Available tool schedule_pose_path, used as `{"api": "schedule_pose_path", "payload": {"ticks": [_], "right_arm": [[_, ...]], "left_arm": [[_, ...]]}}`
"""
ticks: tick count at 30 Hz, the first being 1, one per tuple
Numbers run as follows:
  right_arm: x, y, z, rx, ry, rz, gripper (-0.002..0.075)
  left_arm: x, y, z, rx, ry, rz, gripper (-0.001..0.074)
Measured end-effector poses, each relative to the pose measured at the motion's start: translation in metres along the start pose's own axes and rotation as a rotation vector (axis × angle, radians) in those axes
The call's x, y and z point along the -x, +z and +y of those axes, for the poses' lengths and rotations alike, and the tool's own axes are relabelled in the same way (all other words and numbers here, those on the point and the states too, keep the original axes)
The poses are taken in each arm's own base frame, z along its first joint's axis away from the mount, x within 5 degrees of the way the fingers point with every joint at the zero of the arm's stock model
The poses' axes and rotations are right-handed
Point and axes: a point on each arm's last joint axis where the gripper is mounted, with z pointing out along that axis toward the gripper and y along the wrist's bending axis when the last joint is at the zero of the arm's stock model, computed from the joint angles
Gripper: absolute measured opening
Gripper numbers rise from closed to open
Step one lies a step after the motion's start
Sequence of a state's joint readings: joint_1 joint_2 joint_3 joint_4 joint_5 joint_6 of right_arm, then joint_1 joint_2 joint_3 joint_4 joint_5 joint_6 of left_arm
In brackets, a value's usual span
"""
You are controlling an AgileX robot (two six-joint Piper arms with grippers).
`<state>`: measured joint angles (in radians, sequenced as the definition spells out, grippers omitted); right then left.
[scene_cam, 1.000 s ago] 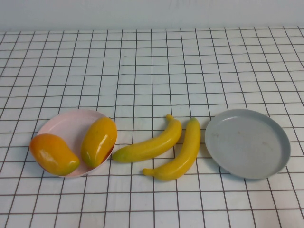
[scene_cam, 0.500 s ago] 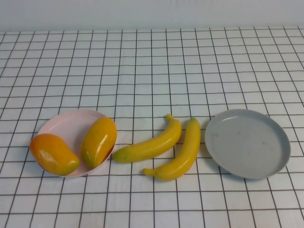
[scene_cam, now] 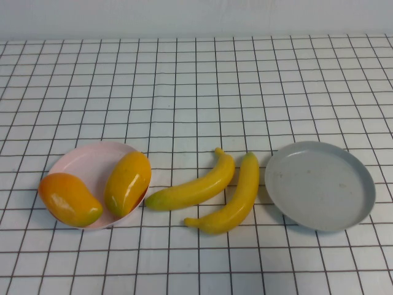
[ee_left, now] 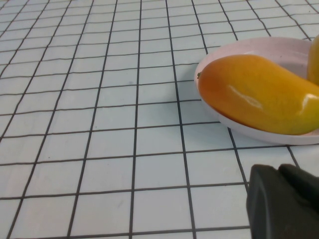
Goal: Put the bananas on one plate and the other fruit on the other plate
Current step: Put another type of fruit in the right plate
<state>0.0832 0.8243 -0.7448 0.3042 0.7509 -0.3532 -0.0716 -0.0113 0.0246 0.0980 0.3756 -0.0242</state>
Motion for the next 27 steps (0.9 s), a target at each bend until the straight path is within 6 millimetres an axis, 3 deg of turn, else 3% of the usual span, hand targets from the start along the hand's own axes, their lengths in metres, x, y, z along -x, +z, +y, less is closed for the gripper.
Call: {"api": "schedule_pose_path", "payload": {"ticks": [6, 9, 12, 17, 21, 24, 27], "right_arm": [[0.042, 0.040, -0.002, 0.160, -0.056, 0.240, -0.0016], [0.058, 0.055, 0.008, 0.231, -0.114, 0.322, -0.0016], [0.069, 0.073, 0.031, 0.269, -0.201, 0.415, -0.0016], [0.073, 0.107, 0.085, 0.298, -0.426, 0.564, -0.0016], [0.078, 0.136, 0.112, 0.275, -0.569, 0.627, 0.0006], [0.086, 0.158, 0.125, 0.280, -0.634, 0.640, 0.0113], [0.093, 0.177, 0.133, 0.288, -0.666, 0.633, 0.0326]], "left_arm": [[0.000, 0.000, 0.000, 0.000, 0.000, 0.000, -0.0004], [0.000, 0.000, 0.000, 0.000, 0.000, 0.000, -0.0004], [0.000, 0.000, 0.000, 0.000, 0.000, 0.000, -0.0004], [0.000, 0.000, 0.000, 0.000, 0.000, 0.000, -0.0004], [0.000, 0.000, 0.000, 0.000, 0.000, 0.000, -0.0004], [0.000, 0.000, 0.000, 0.000, 0.000, 0.000, -0.0004], [0.000, 0.000, 0.000, 0.000, 0.000, 0.000, -0.0004]]}}
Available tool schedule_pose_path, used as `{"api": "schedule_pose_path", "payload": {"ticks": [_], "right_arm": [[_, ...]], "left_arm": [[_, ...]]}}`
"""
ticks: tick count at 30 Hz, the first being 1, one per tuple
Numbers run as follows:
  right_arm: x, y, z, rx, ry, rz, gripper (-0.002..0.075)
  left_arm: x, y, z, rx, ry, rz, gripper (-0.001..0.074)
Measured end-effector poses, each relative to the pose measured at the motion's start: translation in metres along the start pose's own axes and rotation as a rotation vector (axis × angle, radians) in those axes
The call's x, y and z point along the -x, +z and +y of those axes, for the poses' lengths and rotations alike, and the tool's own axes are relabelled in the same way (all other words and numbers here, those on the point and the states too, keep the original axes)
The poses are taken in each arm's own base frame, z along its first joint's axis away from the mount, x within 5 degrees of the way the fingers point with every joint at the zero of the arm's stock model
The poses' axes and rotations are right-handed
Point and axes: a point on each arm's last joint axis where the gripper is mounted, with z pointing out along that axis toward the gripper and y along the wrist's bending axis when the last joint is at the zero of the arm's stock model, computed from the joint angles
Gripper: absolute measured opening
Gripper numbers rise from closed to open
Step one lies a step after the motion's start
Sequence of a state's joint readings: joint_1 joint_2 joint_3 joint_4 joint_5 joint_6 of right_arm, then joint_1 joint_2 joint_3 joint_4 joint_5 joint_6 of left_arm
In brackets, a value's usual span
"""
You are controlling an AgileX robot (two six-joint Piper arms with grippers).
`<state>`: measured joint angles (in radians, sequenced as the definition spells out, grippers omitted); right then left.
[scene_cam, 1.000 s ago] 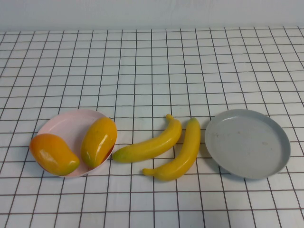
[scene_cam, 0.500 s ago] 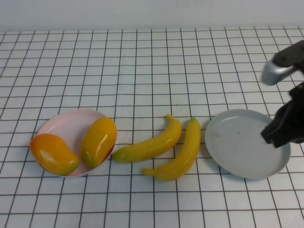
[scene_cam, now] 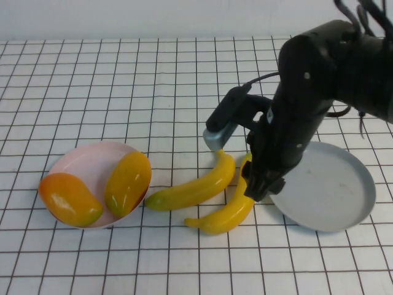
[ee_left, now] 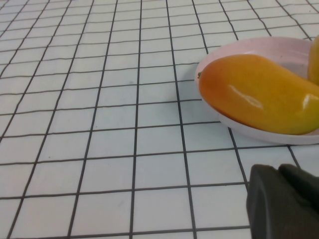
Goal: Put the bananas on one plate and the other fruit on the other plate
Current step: Put another type of fruit in the right plate
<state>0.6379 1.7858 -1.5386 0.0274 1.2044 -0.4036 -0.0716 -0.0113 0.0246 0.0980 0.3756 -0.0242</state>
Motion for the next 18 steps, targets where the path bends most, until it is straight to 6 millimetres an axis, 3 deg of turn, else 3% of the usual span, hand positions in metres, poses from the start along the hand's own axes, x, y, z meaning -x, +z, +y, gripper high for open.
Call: {"api": "schedule_pose_path", "payload": {"ticks": [3, 5, 11, 18], "right_arm": [[0.017, 0.012, -0.006, -0.017, -0.043, -0.017, 0.0493], [0.028, 0.021, -0.009, -0.024, -0.091, -0.034, 0.0533], [0.056, 0.039, -0.008, -0.027, -0.324, -0.150, 0.0522], [0.073, 0.066, -0.003, 0.029, -0.477, -0.265, 0.0518]], "left_arm": [[0.000, 0.000, 0.000, 0.000, 0.000, 0.000, -0.0004], [0.000, 0.000, 0.000, 0.000, 0.000, 0.000, -0.0004], [0.000, 0.000, 0.000, 0.000, 0.000, 0.000, -0.0004], [0.000, 0.000, 0.000, 0.000, 0.000, 0.000, -0.0004]]}}
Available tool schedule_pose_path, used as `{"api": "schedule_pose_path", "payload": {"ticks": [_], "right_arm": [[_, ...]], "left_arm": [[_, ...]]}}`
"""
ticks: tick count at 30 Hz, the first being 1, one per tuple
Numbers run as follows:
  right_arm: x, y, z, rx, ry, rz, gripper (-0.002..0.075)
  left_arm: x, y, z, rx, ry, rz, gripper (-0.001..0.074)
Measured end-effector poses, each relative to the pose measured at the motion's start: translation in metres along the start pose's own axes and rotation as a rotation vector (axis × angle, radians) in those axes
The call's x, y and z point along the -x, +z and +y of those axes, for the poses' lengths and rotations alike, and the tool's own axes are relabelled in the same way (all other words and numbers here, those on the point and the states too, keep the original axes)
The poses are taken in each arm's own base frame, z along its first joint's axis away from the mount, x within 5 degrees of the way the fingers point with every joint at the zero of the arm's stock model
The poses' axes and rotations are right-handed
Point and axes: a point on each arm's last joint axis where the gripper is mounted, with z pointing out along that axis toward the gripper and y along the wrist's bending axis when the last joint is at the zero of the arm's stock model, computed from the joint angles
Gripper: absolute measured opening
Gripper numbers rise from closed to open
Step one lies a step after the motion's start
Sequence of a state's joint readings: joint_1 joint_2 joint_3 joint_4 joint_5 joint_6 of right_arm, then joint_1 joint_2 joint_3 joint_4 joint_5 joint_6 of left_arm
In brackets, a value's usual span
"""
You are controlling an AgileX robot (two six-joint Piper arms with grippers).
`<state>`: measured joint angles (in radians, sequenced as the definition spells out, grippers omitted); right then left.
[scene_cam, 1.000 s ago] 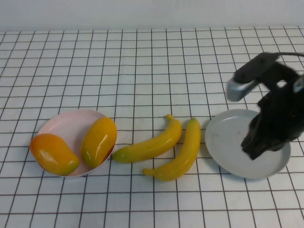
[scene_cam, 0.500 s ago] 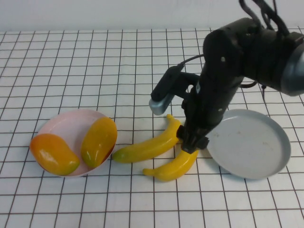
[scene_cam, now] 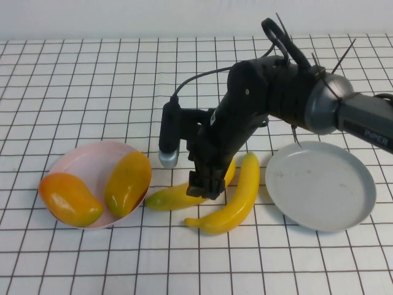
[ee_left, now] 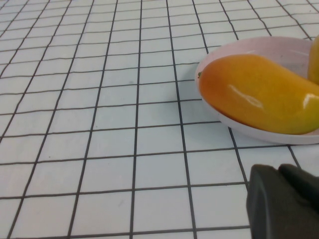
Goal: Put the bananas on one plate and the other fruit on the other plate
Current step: Put another type of fruit in the right plate
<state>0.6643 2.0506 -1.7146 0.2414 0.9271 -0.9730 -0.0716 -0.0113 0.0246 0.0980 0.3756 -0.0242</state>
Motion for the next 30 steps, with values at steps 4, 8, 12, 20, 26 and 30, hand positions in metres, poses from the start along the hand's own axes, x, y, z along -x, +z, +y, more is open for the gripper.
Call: {"api": "schedule_pose_path", "payload": {"ticks": [4, 8, 12, 20, 26, 30], "right_arm": [[-0.002, 0.016, 0.000, 0.031, -0.033, 0.001, 0.0517], [-0.005, 0.026, 0.000, 0.046, -0.053, 0.016, 0.0517], [-0.006, 0.030, 0.000, 0.049, -0.086, 0.018, 0.0515], [-0.009, 0.041, 0.001, 0.068, -0.093, 0.033, 0.0366], [-0.009, 0.043, 0.001, 0.069, -0.083, 0.028, 0.0311], [-0.003, 0.035, -0.006, 0.040, -0.047, 0.034, 0.0311]], "left_arm": [[0.000, 0.000, 0.000, 0.000, 0.000, 0.000, -0.0004], [0.000, 0.000, 0.000, 0.000, 0.000, 0.000, -0.0004], [0.000, 0.000, 0.000, 0.000, 0.000, 0.000, -0.0004], [0.000, 0.000, 0.000, 0.000, 0.000, 0.000, -0.0004], [0.000, 0.000, 0.000, 0.000, 0.000, 0.000, -0.0004], [0.000, 0.000, 0.000, 0.000, 0.000, 0.000, -0.0004]]}}
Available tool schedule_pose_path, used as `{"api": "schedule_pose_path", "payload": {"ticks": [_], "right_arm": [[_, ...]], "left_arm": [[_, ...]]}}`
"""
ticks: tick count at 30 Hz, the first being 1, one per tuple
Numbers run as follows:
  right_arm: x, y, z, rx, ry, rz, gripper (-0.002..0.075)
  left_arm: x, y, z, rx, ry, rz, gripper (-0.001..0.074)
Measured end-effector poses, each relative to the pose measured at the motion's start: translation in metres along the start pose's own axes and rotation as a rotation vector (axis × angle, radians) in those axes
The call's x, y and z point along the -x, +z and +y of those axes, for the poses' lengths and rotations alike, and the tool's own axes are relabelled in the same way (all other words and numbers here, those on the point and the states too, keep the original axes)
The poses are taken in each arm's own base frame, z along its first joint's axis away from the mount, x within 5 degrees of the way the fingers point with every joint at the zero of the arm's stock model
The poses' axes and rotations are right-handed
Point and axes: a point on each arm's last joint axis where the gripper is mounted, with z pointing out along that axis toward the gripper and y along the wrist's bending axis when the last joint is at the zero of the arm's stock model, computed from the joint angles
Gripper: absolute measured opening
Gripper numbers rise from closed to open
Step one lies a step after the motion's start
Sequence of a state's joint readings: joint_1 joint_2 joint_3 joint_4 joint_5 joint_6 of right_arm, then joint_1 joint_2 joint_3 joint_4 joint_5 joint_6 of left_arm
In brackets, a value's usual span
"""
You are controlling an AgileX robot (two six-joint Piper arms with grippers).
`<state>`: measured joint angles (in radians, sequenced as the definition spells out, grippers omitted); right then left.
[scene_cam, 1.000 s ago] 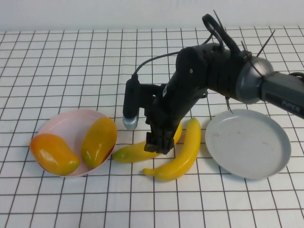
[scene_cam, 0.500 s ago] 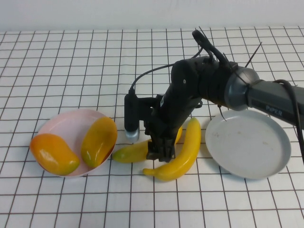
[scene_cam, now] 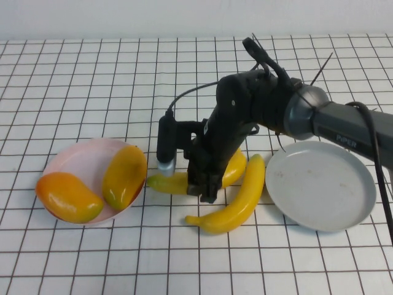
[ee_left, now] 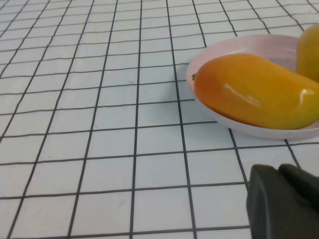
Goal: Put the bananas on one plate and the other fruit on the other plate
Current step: Put another type of fruit in the right plate
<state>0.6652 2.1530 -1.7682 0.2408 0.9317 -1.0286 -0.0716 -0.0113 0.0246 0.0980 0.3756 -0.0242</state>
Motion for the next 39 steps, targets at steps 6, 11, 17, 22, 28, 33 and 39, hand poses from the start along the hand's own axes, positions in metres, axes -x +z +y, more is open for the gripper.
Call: {"api": "schedule_pose_path", "payload": {"ticks": [6, 11, 17, 22, 28, 33, 39], "right_arm": [[0.010, -0.054, -0.024, -0.156, 0.179, 0.097, 0.0311], [-0.027, -0.103, -0.056, -0.328, 0.616, 0.169, 0.0311], [-0.133, -0.116, -0.071, -0.191, 1.074, 0.166, 0.0311], [-0.182, -0.105, -0.048, -0.106, 1.193, 0.266, 0.0311], [-0.183, -0.096, -0.045, -0.122, 1.218, 0.190, 0.0311], [-0.180, -0.091, -0.053, -0.165, 1.204, 0.117, 0.0310], [-0.184, -0.076, -0.054, -0.128, 1.200, 0.137, 0.0400]], "left_arm": [[0.000, 0.000, 0.000, 0.000, 0.000, 0.002, -0.0004], [0.000, 0.000, 0.000, 0.000, 0.000, 0.001, -0.0004], [0.000, 0.000, 0.000, 0.000, 0.000, 0.001, -0.0004], [0.000, 0.000, 0.000, 0.000, 0.000, 0.002, -0.0004], [0.000, 0.000, 0.000, 0.000, 0.000, 0.002, -0.0004], [0.000, 0.000, 0.000, 0.000, 0.000, 0.002, -0.0004], [0.000, 0.000, 0.000, 0.000, 0.000, 0.002, -0.0004]]}}
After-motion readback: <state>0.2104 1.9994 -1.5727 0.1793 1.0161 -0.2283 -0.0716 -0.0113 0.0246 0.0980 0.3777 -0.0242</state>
